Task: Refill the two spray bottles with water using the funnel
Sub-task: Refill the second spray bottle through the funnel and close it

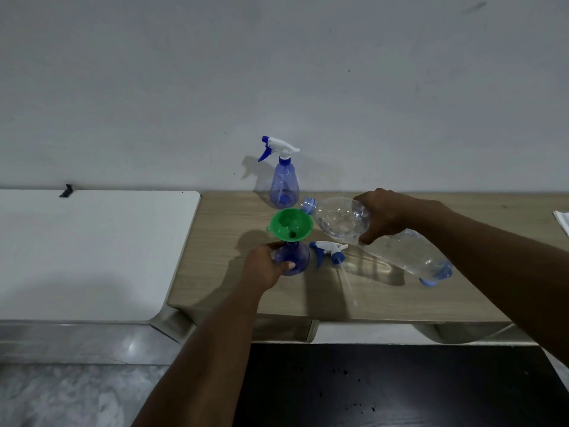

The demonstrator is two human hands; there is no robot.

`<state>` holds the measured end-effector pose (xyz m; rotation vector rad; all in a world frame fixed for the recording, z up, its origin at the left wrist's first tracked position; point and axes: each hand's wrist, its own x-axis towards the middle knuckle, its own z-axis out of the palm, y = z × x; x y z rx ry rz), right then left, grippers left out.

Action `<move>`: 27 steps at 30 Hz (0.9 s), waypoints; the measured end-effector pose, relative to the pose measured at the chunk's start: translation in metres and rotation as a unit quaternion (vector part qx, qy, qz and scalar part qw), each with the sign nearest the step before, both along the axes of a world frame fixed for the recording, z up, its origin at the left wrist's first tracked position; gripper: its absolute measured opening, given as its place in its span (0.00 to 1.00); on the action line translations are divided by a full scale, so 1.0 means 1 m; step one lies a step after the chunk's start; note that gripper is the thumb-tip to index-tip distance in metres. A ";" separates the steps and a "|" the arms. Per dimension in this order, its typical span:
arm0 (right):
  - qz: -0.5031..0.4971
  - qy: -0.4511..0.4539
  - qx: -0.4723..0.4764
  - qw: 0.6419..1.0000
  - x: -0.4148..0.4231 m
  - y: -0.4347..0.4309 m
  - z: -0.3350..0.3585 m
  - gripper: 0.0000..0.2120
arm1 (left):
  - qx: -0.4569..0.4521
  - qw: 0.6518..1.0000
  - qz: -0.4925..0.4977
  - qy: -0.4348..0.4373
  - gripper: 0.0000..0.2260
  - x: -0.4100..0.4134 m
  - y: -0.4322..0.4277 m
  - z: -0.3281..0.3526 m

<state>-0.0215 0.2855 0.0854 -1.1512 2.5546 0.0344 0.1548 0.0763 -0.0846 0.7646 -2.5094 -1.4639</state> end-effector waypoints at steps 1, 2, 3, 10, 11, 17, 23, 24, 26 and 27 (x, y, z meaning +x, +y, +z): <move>0.003 -0.001 0.003 1.000 0.000 0.000 0.000 0.32 | 0.001 1.000 -0.001 0.002 0.24 0.000 0.000 -0.001; 0.005 -0.001 0.005 1.000 -0.001 -0.001 -0.001 0.32 | -0.001 1.000 -0.001 0.002 0.24 0.000 0.000 -0.001; 0.008 0.000 0.007 1.000 -0.001 -0.001 -0.002 0.32 | -0.004 1.000 0.000 0.003 0.24 -0.001 -0.001 -0.002; 0.023 0.013 0.032 0.999 -0.005 -0.001 -0.008 0.32 | -0.010 1.000 -0.002 -0.004 0.26 -0.002 -0.002 -0.005; 0.024 0.015 0.037 0.999 -0.005 -0.001 -0.008 0.32 | -0.009 1.000 -0.001 -0.005 0.27 -0.002 -0.002 -0.005; 0.031 0.023 0.057 0.998 -0.006 -0.001 -0.007 0.31 | -0.006 1.000 -0.005 -0.001 0.26 -0.002 -0.001 -0.004; 0.046 0.030 0.090 0.994 -0.003 -0.004 -0.003 0.26 | -0.001 1.000 -0.003 -0.002 0.26 0.000 0.000 -0.003; 0.047 0.031 0.091 0.994 -0.003 -0.004 -0.003 0.26 | 0.000 1.000 -0.001 -0.001 0.27 0.000 -0.001 -0.003; 0.048 0.035 0.094 0.994 -0.003 -0.004 -0.002 0.28 | 0.000 1.000 -0.001 0.002 0.27 0.000 -0.001 -0.004; 0.050 0.039 0.096 0.993 -0.003 -0.004 -0.002 0.29 | -0.003 1.000 -0.003 0.003 0.25 0.000 0.000 -0.002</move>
